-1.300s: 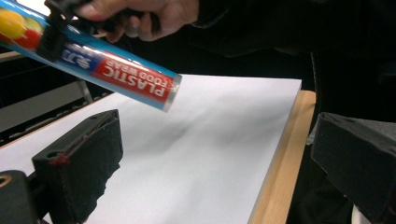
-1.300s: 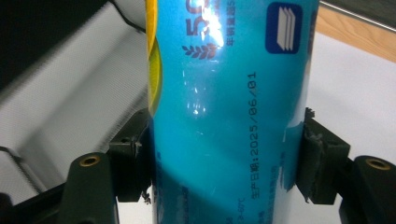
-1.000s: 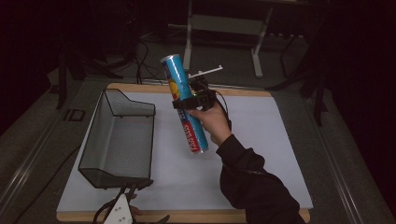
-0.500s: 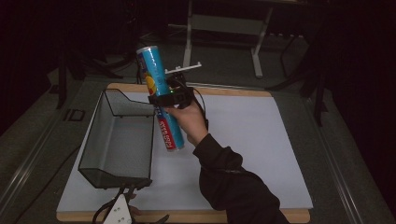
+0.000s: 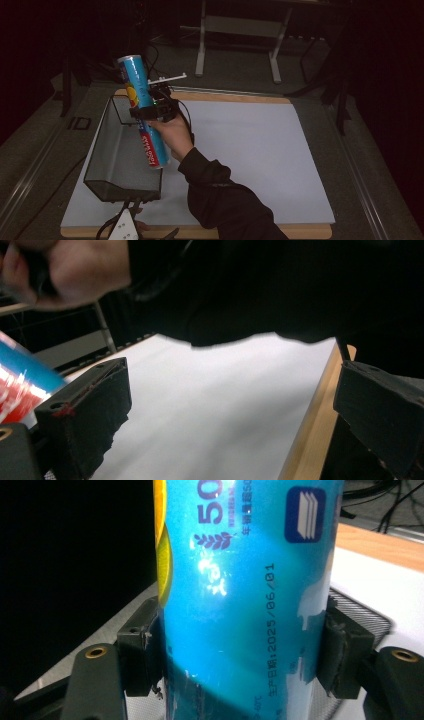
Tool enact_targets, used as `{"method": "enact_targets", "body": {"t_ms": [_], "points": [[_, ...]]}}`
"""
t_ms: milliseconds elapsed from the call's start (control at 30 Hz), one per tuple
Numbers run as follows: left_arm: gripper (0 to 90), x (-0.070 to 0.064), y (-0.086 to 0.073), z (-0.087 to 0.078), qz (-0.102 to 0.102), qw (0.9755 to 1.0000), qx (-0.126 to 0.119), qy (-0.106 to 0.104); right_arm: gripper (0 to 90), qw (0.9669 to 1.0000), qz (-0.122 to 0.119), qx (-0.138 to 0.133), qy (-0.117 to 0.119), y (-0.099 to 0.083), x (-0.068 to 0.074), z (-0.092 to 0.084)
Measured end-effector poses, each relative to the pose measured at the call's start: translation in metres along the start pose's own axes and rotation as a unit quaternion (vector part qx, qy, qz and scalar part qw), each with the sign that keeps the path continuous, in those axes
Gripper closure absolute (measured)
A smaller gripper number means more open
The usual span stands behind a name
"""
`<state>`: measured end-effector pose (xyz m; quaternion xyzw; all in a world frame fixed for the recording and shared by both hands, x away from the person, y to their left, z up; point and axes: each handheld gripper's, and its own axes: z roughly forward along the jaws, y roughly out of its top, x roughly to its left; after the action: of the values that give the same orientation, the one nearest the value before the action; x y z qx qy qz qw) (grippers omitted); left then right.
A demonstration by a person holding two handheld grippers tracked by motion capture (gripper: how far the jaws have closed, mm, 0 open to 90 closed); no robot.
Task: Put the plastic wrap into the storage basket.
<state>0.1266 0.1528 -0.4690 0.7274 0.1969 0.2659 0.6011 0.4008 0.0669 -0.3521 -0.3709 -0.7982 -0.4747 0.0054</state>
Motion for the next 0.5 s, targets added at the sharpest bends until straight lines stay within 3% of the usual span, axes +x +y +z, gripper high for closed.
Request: {"method": "enact_targets", "body": {"t_ms": [300, 500], "points": [[2.8, 0.0, 0.001, -0.001, -0.002, 1.0, -0.002, 0.006, 31.8, 0.999, 0.036, 0.016, 0.023, -0.016, 0.0, 0.038], [2.8, -0.004, 0.001, -0.001, 0.004, 1.0, -0.001, 0.001, 31.8, 0.9974, 0.062, 0.031, 0.02, -0.036, -0.004, 0.055]]}}
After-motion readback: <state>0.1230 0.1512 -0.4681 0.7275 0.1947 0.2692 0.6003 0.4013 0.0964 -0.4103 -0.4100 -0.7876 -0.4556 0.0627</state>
